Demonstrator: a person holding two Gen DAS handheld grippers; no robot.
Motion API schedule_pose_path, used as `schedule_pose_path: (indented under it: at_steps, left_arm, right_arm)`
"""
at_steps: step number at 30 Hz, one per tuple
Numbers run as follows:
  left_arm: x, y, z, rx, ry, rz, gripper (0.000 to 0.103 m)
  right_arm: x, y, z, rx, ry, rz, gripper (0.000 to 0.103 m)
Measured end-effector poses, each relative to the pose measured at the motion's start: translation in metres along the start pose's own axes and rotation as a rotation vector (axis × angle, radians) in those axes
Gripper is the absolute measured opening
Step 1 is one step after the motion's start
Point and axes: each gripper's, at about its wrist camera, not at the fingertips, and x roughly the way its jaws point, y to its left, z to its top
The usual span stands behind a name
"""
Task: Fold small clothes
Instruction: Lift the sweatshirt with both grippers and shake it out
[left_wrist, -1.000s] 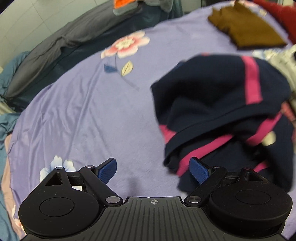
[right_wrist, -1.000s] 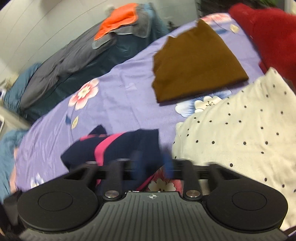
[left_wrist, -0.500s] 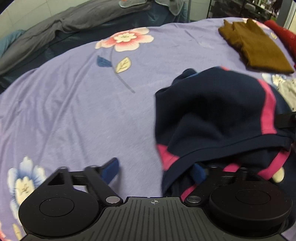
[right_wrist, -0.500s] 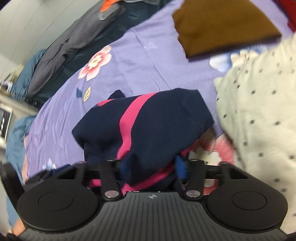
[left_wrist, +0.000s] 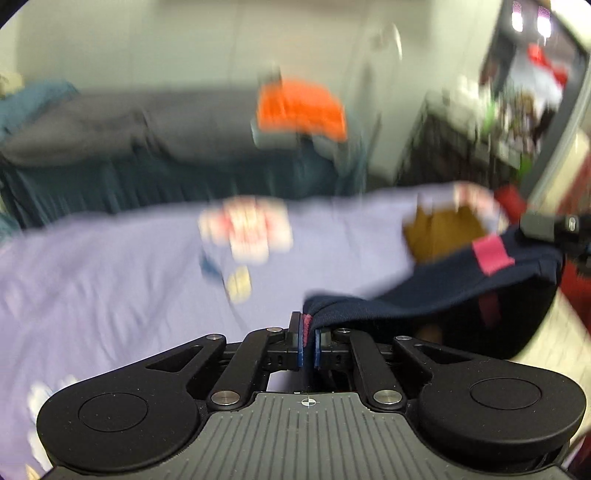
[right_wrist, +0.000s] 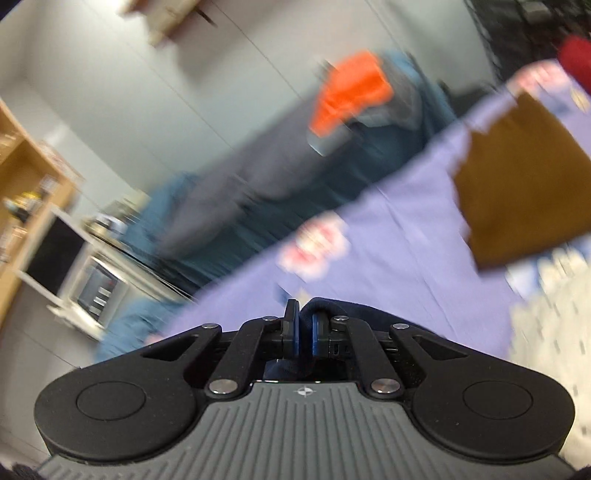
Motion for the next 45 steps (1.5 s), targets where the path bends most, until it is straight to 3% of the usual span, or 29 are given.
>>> schedule_pose_path:
  at_steps: [4,9,12,16,22,26,31,33,35,37,38,40,42,44,45]
  left_arm:
    - [-0.056,-0.003,0.033,-0.035,-0.154,0.013,0.036]
    - [-0.128,-0.014,0.028,-0.052,-0.249,0.055,0.034]
    - [-0.183,-0.026,0.024,-0.037,-0.317,0.106,0.034]
    - [-0.246,-0.045,0.033,-0.036,-0.447,0.132,0.034]
    - [-0.309,-0.066,0.062,-0.027,-0.634,0.100,0.035]
    - [-0.314,-0.070,0.078,0.014,-0.653,0.109,0.035]
    - [-0.236,-0.040,0.105,-0.006,-0.558,0.143,0.036]
    - [-0.184,-0.019,0.115,-0.058,-0.479,0.165,0.037]
    - [-0.127,-0.007,0.121,-0.039,-0.421,0.228,0.038]
    - [-0.064,-0.001,0.124,0.003,-0.331,0.322,0.069]
    - [-0.037,0.006,0.120,0.008,-0.272,0.352,0.101]
    - [0.004,0.017,0.108,-0.034,-0.169,0.395,0.103]
    - [0.021,0.031,0.085,-0.071,-0.131,0.379,0.103]
    - [0.030,0.042,0.065,-0.105,-0.075,0.397,0.103]
    - [0.032,0.047,0.055,-0.103,-0.061,0.405,0.103]
  right_arm:
    - [-0.027,0.033,0.028,-0.036,-0.072,0.196,0.008]
    - [-0.063,0.068,0.030,-0.156,-0.060,0.407,0.008]
    - [-0.085,0.078,0.033,-0.139,-0.031,0.568,0.008]
    - [-0.120,0.097,0.050,-0.146,-0.062,0.771,0.008]
    - [-0.146,0.127,0.081,-0.135,-0.100,1.038,0.008]
    - [-0.167,0.142,0.093,-0.197,-0.152,1.104,0.008]
    - [-0.128,0.145,0.106,-0.157,-0.144,0.960,0.008]
    - [-0.091,0.145,0.109,-0.152,-0.133,0.832,0.008]
    - [-0.045,0.143,0.114,-0.160,-0.144,0.633,0.011]
    - [0.010,0.133,0.121,-0.153,-0.154,0.428,0.012]
    - [0.038,0.124,0.125,-0.115,-0.149,0.320,0.020]
    - [0.090,0.106,0.121,-0.081,-0.115,0.138,0.049]
    - [0.114,0.083,0.111,0.017,-0.074,0.005,0.049]
    - [0.118,0.060,0.092,0.078,-0.050,0.000,0.054]
    - [0.117,0.052,0.082,0.073,-0.030,-0.028,0.061]
